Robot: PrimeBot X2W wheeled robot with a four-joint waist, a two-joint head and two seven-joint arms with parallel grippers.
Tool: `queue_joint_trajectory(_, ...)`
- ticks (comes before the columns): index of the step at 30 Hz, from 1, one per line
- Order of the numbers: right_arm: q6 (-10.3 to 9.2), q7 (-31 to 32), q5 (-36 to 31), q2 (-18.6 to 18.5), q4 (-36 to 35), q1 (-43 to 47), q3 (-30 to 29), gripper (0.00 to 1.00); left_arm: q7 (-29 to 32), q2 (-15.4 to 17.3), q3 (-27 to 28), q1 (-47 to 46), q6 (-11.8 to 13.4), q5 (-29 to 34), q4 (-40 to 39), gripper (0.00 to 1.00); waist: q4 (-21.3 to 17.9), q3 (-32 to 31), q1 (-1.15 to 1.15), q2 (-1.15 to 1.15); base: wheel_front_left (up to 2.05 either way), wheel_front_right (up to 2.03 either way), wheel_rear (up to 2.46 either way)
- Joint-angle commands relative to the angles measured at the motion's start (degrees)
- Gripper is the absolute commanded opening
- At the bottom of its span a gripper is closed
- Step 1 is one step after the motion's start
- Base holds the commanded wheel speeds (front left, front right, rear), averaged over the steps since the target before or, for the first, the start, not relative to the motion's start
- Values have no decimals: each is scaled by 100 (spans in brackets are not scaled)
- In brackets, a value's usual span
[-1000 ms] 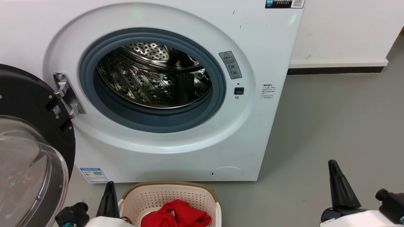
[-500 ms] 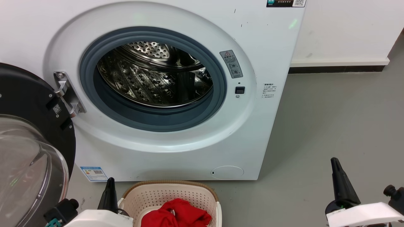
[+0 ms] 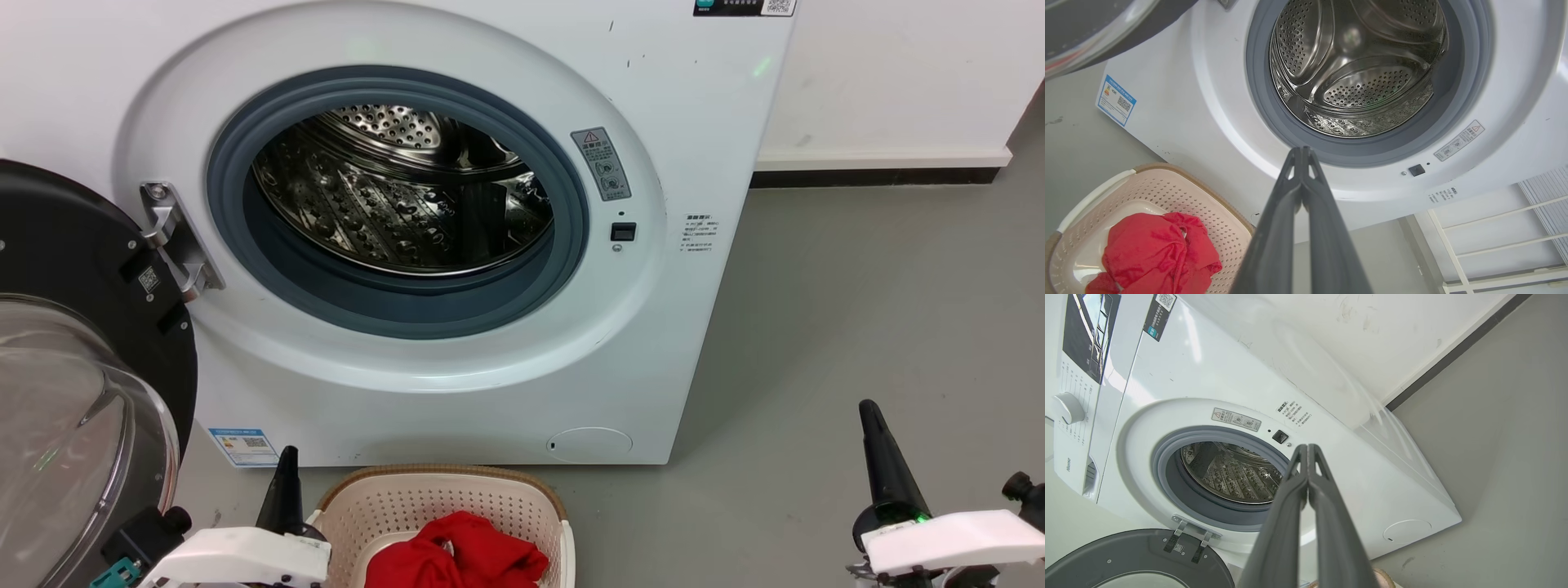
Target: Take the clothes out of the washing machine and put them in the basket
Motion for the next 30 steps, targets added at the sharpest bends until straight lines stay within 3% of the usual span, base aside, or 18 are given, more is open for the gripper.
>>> queue_joint_trajectory(1, -1, 33, 192, -39, -11, -175, -18, 0, 34, 1, 41, -139, -41, -176, -31, 0, 2, 3, 0, 0, 0, 0, 0)
queue_joint_trajectory(30, -1, 482, 2058, -38, 378, -501, -167, 0, 486, -1, 223, -423, -316, -2025, 142, 0, 44, 59, 0, 0, 0, 0, 0)
